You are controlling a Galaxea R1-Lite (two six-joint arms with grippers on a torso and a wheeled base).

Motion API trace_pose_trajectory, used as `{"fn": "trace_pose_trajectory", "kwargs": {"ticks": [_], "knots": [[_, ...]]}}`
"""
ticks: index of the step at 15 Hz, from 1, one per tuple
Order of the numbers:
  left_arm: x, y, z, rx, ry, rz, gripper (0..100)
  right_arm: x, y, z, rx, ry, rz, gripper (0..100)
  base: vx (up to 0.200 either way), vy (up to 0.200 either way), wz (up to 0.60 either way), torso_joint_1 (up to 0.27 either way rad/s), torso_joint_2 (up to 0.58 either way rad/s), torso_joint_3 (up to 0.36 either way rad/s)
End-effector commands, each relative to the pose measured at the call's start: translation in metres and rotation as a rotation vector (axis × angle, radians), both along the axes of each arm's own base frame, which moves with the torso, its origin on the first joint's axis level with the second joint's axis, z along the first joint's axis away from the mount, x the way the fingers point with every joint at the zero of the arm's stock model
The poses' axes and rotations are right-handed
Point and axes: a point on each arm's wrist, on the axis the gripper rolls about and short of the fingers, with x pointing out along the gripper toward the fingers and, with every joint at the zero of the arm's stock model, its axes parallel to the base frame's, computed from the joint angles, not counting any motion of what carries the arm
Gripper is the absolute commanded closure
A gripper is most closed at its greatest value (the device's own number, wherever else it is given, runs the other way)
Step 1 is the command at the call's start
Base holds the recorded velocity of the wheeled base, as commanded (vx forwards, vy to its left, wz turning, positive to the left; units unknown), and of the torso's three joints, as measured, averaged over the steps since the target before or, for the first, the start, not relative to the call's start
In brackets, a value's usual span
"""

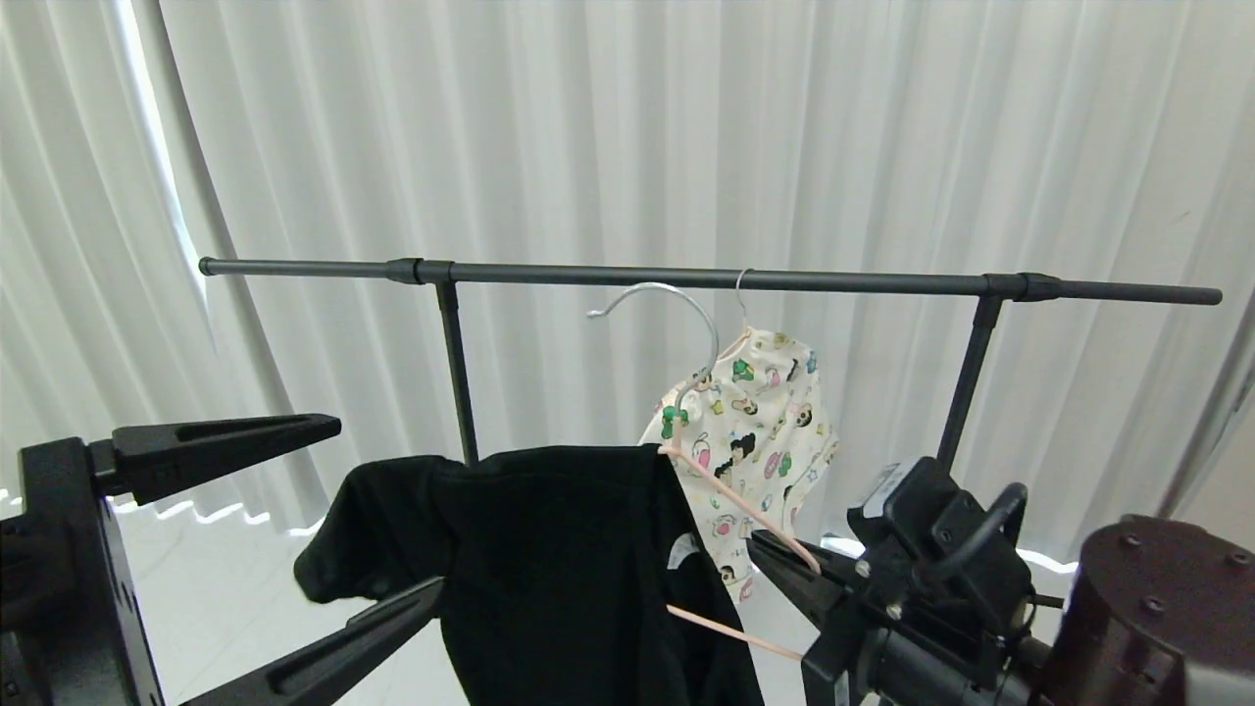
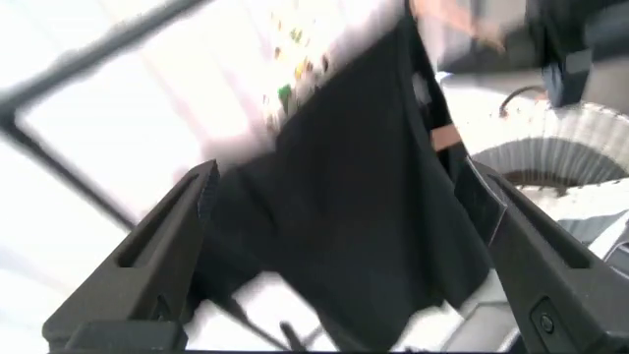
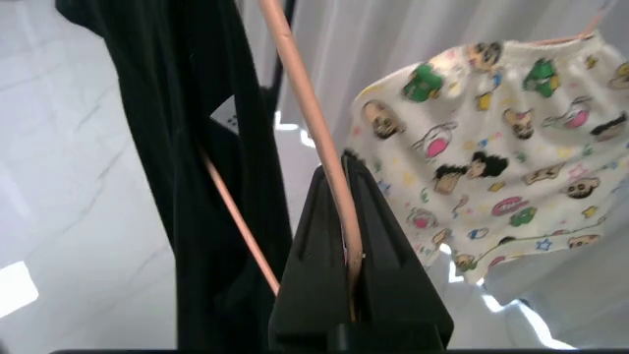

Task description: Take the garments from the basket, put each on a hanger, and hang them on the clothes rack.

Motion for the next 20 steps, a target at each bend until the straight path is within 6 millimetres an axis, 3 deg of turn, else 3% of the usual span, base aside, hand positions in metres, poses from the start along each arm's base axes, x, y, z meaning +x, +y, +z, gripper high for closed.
{"fn": "trace_pose_trajectory", "kwargs": {"ticks": [1, 4, 7, 10, 16, 17, 20], "knots": [[0.003, -0.003, -0.003, 0.013, 0.008, -0.010, 0, -0.012, -0.010, -0.003, -0.006, -0.004, 0.028, 100, 0.000, 0.000, 0.00, 0.000, 0.00, 0.000], [0.006, -0.011, -0.009, 0.020, 0.057, -0.137, 0, -0.019, -0.019, -0.003, -0.022, -0.035, 0.063, 100, 0.000, 0.000, 0.00, 0.000, 0.00, 0.000], [0.011, -0.019, -0.030, 0.073, 0.140, -0.261, 0, -0.029, -0.025, -0.004, -0.058, -0.072, 0.185, 100, 0.000, 0.000, 0.00, 0.000, 0.00, 0.000], [0.007, -0.019, -0.046, 0.100, 0.185, -0.355, 0, -0.029, -0.024, -0.004, -0.056, -0.074, 0.186, 100, 0.000, 0.000, 0.00, 0.000, 0.00, 0.000], [0.015, -0.024, -0.061, 0.140, 0.260, -0.358, 0, -0.032, -0.023, -0.004, -0.056, -0.075, 0.200, 100, 0.000, 0.000, 0.00, 0.000, 0.00, 0.000], [0.016, -0.025, -0.062, 0.144, 0.265, -0.357, 100, -0.032, -0.023, -0.003, -0.055, -0.076, 0.200, 100, 0.000, 0.000, 0.00, 0.000, 0.00, 0.000], [0.017, -0.027, -0.064, 0.153, 0.275, -0.356, 100, -0.031, -0.023, -0.002, -0.054, -0.084, 0.201, 100, 0.000, 0.000, 0.00, 0.000, 0.00, 0.000]]}}
